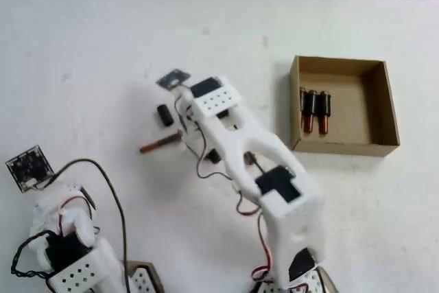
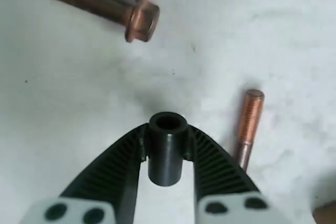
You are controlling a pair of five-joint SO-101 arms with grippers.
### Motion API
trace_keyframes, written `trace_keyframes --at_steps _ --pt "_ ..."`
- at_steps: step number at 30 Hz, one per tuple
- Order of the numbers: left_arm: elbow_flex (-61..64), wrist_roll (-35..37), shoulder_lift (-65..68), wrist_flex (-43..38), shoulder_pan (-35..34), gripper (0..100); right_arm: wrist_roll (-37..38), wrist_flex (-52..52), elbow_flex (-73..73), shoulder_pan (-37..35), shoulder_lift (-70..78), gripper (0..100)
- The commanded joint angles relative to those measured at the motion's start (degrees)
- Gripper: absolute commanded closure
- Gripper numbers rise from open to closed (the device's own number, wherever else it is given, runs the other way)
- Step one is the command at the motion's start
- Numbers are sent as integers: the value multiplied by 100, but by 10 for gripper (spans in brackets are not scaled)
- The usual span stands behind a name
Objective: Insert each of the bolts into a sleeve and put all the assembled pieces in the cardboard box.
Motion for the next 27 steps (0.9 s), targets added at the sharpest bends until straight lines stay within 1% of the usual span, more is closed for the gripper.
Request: trace_keyframes --at_steps 1,7,11,21,23,27 --pt "-246 -62 -48 -149 -22 973 18 277 -167 48 -945 982" --pt "-202 -62 -48 -167 -22 973 53 734 -176 48 -2229 982" --pt "9 -62 -48 -457 127 974 53 998 -176 57 -3108 982" --pt "0 -70 -48 -475 207 974 62 1385 -158 57 -5209 982" --pt "0 -299 -48 -475 347 975 62 1464 -158 57 -5578 982" --pt "0 -1046 -48 -457 857 976 62 1692 -158 57 -6193 982"
